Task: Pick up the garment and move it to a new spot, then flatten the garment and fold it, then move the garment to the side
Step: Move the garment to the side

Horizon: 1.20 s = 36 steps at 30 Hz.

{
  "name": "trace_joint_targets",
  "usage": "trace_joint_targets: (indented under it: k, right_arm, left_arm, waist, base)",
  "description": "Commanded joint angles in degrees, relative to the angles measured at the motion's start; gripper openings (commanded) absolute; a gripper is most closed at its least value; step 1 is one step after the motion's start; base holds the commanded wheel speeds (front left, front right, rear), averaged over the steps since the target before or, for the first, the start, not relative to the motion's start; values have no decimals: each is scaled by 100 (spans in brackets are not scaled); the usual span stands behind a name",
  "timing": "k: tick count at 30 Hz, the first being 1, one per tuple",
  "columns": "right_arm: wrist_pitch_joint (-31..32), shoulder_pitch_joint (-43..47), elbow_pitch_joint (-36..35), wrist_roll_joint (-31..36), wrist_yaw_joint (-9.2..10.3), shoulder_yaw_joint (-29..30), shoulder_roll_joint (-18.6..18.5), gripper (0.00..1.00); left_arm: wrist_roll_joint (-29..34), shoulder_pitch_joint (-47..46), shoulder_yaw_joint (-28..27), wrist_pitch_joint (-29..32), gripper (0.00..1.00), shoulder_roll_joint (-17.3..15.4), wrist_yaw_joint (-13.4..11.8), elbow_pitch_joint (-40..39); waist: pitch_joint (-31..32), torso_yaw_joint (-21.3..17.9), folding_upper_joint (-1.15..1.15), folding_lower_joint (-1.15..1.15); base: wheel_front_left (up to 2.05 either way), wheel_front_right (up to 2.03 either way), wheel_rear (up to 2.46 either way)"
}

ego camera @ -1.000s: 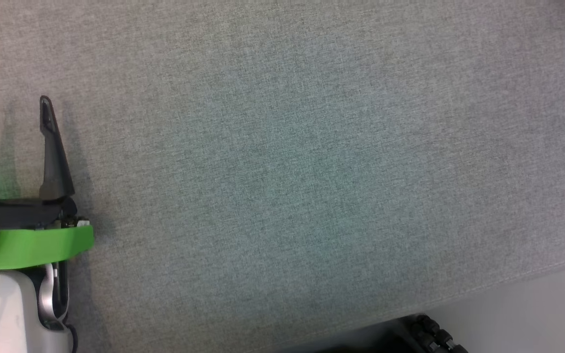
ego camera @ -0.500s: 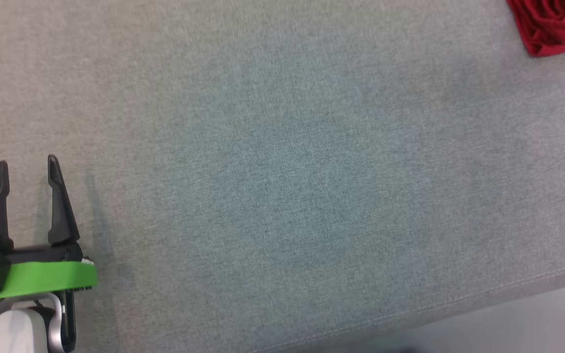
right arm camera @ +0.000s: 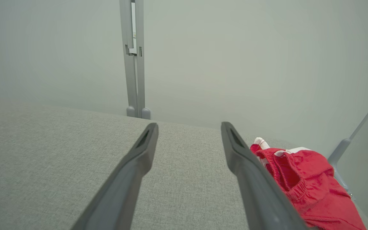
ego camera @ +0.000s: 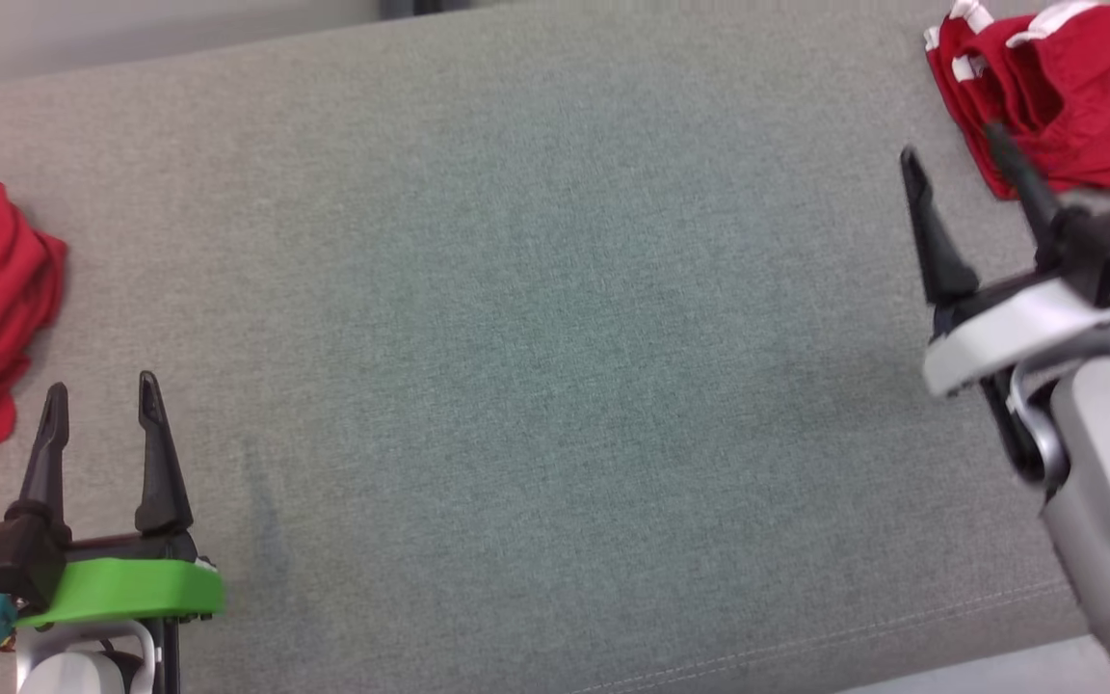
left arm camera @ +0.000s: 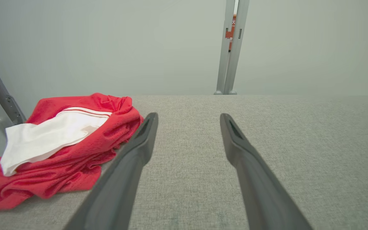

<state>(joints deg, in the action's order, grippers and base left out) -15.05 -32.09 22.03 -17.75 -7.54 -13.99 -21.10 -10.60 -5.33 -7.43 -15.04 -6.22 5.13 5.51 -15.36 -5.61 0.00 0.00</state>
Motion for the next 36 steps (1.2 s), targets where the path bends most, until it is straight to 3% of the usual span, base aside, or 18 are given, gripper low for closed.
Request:
trace_joint_targets:
  k: [1, 20, 36]
  right_arm:
    - [-15, 307, -115, 41, 8, 83, 109, 100]
    - [-16, 2694, -1367, 604, 9, 822, 1285, 100]
    - [-16, 3244, -1597, 811, 9, 1093, 1585, 100]
  left_arm:
    - [9, 100, -6, -17, 100, 22, 30, 29]
    - [80, 545, 50, -17, 100, 103, 141, 315]
    - [81, 598, 123, -17, 100, 87, 167, 421]
  waist:
    - [325, 168, 0, 0]
    - [1104, 453, 0, 0]
    - [1374, 682, 0, 0]
  base:
    - [0, 0, 0]
    - [0, 0, 0]
    - [0, 0, 0]
